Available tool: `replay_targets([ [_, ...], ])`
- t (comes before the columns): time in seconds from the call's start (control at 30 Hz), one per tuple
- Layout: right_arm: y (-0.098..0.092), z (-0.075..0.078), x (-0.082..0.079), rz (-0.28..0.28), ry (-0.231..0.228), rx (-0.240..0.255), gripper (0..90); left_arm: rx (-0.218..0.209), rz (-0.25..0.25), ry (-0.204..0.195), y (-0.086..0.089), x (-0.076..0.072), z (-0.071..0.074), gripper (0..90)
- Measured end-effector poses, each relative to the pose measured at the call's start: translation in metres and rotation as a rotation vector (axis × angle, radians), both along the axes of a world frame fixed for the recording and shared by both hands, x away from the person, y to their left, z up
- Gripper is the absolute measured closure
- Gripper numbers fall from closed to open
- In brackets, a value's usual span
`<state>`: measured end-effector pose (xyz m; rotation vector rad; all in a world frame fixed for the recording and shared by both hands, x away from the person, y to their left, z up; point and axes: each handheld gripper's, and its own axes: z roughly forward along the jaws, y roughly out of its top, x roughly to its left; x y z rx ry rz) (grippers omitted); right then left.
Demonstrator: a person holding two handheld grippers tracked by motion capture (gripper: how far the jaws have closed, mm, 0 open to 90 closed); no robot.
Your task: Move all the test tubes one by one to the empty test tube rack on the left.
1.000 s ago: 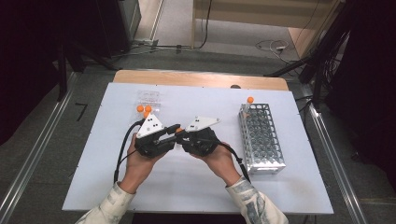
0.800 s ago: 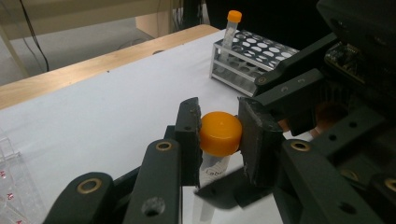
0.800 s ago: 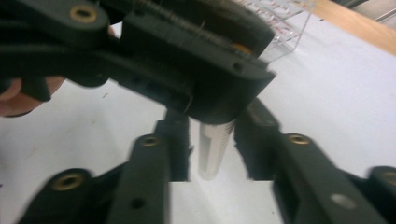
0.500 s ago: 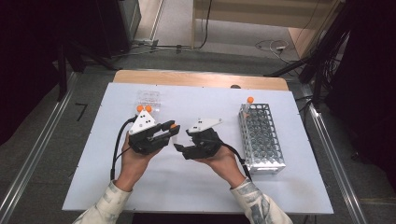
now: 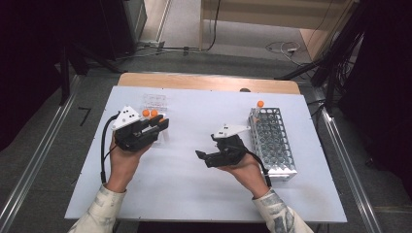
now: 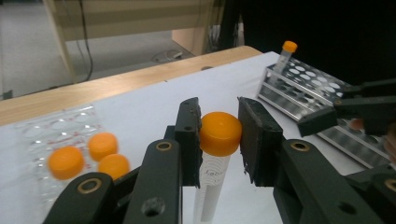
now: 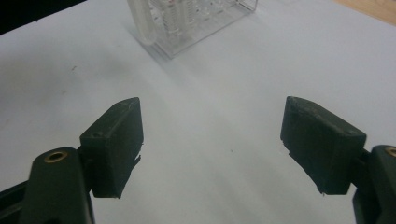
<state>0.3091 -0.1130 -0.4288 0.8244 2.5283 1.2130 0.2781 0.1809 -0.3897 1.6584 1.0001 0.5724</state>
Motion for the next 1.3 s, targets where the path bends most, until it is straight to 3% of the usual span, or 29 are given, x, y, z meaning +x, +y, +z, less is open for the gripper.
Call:
replay_targets([
  [0.3,-0.008,-0.001,0.000,-0.017,0.002,0.000,19.8,-0.011,0.058,-0.015,0.021,-0.001,0.010,70.1],
  [0.63,-0.011,0.001,-0.002,-0.024,-0.002,0.008,20.2,0.043,0.162,-0.054,0.030,0.003,0.012,70.1],
  [0.8,-0.013,0.001,-0.003,-0.025,-0.005,0.010,20.4,0.044,0.197,-0.056,0.035,0.010,0.008,70.1],
  [1.07,-0.017,0.003,-0.003,-0.032,-0.010,0.019,20.7,0.043,0.225,-0.058,0.035,0.019,0.002,70.1],
  [1.3,-0.017,0.004,-0.004,-0.031,-0.013,0.022,20.8,0.064,0.228,-0.028,0.032,0.025,-0.009,70.0],
])
